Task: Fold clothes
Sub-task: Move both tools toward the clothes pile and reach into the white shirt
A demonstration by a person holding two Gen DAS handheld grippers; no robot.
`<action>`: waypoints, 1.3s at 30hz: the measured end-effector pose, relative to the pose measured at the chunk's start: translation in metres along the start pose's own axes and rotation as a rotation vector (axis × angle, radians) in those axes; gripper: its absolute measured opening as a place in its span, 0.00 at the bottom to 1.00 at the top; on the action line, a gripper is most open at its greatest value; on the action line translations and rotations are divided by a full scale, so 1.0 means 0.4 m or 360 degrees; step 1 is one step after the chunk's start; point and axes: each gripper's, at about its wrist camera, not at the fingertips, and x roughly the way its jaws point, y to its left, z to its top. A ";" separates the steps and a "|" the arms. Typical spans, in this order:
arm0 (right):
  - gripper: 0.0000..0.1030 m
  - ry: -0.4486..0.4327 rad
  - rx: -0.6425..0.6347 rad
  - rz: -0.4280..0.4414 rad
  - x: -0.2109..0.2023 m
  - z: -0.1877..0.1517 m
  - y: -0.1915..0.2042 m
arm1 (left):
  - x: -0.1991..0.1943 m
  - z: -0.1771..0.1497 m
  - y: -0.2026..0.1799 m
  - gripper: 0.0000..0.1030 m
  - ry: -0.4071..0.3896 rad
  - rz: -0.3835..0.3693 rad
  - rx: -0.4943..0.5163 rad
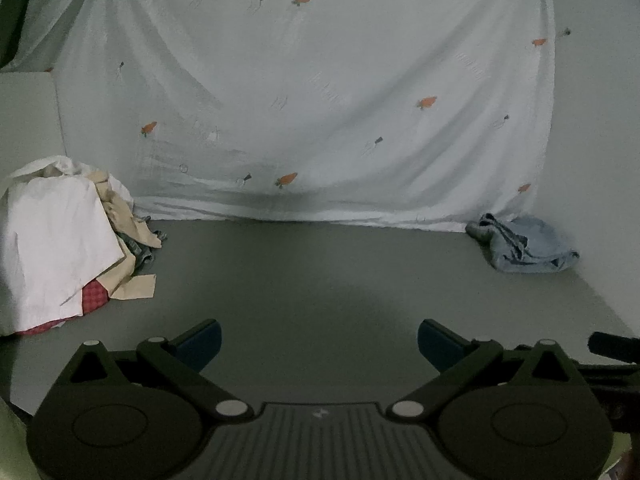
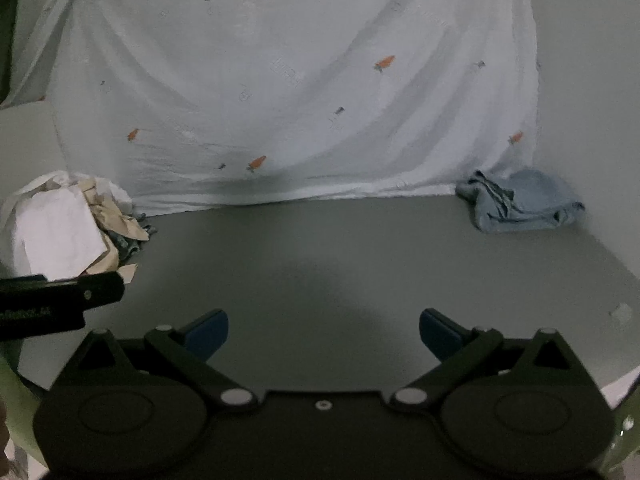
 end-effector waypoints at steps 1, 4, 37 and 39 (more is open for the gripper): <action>1.00 -0.0001 0.0014 -0.0005 0.000 0.005 -0.004 | 0.004 0.008 0.002 1.00 0.0009 -0.0009 -0.0008; 1.00 -0.0013 0.0046 -0.0035 0.012 0.032 -0.014 | 0.028 0.034 0.005 1.00 0.0018 -0.0049 -0.0047; 1.00 0.0520 0.0564 0.0604 0.728 0.196 0.027 | 0.473 0.205 0.348 1.00 0.0316 0.0266 -0.0810; 1.00 0.0535 0.0612 0.0659 0.762 0.215 0.091 | 0.486 0.232 0.428 0.99 0.0282 0.0275 -0.0833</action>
